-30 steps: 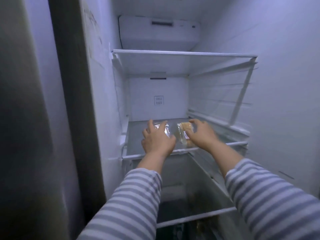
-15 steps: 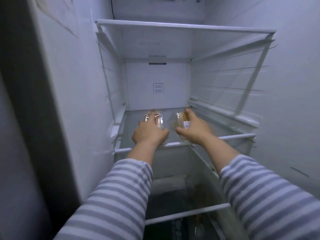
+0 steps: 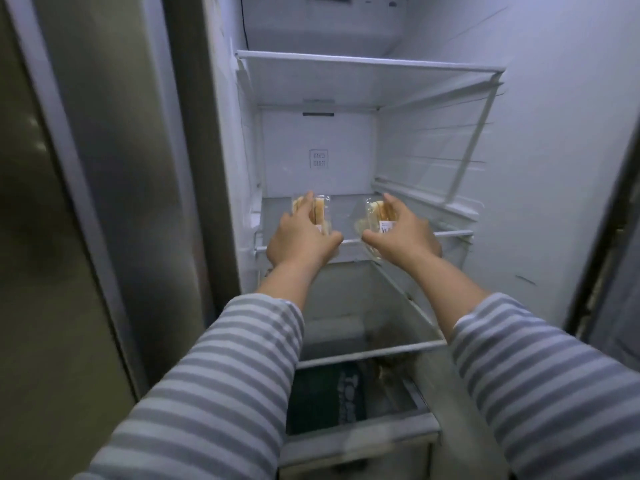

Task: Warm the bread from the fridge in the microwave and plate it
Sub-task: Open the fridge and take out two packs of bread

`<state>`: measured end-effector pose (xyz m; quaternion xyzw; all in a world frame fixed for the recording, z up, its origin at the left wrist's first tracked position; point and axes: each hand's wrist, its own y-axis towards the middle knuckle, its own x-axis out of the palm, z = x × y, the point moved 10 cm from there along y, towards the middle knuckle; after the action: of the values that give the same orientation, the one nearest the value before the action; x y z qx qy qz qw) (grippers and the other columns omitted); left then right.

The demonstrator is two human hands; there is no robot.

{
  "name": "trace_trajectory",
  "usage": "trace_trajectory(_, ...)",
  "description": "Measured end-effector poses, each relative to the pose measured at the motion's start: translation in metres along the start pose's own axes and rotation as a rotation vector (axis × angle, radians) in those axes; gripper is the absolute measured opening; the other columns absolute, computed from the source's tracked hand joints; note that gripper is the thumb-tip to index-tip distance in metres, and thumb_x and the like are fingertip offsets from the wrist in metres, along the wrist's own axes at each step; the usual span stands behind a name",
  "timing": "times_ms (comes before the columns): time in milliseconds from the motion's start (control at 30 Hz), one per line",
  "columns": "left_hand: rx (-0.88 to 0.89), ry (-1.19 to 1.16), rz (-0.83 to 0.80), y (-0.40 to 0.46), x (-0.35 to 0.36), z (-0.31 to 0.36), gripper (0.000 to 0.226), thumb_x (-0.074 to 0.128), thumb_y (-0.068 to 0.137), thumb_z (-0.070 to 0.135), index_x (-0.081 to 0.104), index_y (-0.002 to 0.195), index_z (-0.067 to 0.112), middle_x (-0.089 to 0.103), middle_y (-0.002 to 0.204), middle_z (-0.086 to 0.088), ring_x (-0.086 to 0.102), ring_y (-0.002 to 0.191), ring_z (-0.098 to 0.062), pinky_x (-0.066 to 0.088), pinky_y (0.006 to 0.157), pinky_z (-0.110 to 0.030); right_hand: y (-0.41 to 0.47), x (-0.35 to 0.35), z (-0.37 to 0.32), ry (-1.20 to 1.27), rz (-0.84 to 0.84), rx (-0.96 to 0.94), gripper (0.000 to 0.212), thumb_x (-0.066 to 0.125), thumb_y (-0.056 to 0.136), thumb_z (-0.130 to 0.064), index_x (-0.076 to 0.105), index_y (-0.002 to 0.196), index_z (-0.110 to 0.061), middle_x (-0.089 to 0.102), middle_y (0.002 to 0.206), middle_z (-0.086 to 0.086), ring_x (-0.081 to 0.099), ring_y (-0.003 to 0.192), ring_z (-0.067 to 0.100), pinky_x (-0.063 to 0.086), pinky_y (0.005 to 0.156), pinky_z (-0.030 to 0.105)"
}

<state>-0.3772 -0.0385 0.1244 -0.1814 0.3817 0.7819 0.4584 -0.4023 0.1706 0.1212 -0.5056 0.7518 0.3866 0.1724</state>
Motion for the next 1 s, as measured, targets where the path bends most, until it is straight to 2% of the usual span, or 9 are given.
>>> trace_trajectory(200, 0.006, 0.002, -0.021, -0.092, -0.012, -0.001, 0.084, 0.064, 0.077, 0.046, 0.018, 0.147, 0.046, 0.046, 0.138, -0.004, 0.048, 0.122, -0.027, 0.042, 0.091, -0.041, -0.096, -0.023, 0.019, -0.026, 0.033, -0.003, 0.077, 0.062, 0.078, -0.055, 0.025, 0.144, -0.047, 0.052, 0.138, -0.005, 0.051, 0.123, 0.025, 0.044, 0.091, 0.039)
trace_trajectory(333, -0.019, -0.013, -0.047, -0.155, -0.011, -0.011, 0.081, 0.063, 0.080, 0.042, 0.018, 0.148, 0.044, 0.047, 0.134, -0.005, 0.050, 0.117, -0.027, 0.038, 0.080, -0.034, -0.152, -0.025, 0.045, -0.067, 0.008, 0.023, 0.077, 0.061, 0.078, -0.058, 0.023, 0.145, -0.048, 0.055, 0.133, -0.001, 0.056, 0.115, 0.028, 0.048, 0.088, 0.041)
trace_trajectory(467, -0.117, 0.003, -0.093, -0.228, -0.007, -0.037, 0.081, 0.064, 0.081, 0.042, 0.016, 0.146, 0.047, 0.045, 0.136, -0.005, 0.051, 0.118, -0.029, 0.045, 0.088, -0.041, -0.209, -0.016, 0.070, -0.062, -0.089, 0.021, 0.078, 0.062, 0.078, -0.057, 0.023, 0.145, -0.047, 0.053, 0.132, 0.001, 0.055, 0.113, 0.027, 0.049, 0.088, 0.043)
trace_trajectory(733, -0.413, 0.119, -0.150, -0.380, -0.019, -0.094, 0.082, 0.065, 0.079, 0.049, 0.018, 0.146, 0.050, 0.043, 0.141, -0.007, 0.049, 0.123, -0.029, 0.044, 0.093, -0.039, -0.332, -0.001, 0.094, -0.090, -0.335, -0.012, 0.080, 0.065, 0.077, -0.052, 0.022, 0.145, -0.048, 0.053, 0.131, 0.002, 0.055, 0.115, 0.028, 0.045, 0.089, 0.039)
trace_trajectory(1000, -0.582, 0.185, -0.034, -0.479, -0.093, -0.139, 0.082, 0.065, 0.077, 0.048, 0.020, 0.146, 0.049, 0.048, 0.132, -0.008, 0.054, 0.116, -0.031, 0.044, 0.094, -0.039, -0.429, 0.032, 0.055, -0.085, -0.545, -0.128, 0.078, 0.061, 0.078, -0.061, 0.020, 0.143, -0.052, 0.053, 0.128, 0.001, 0.055, 0.113, 0.027, 0.047, 0.086, 0.039)
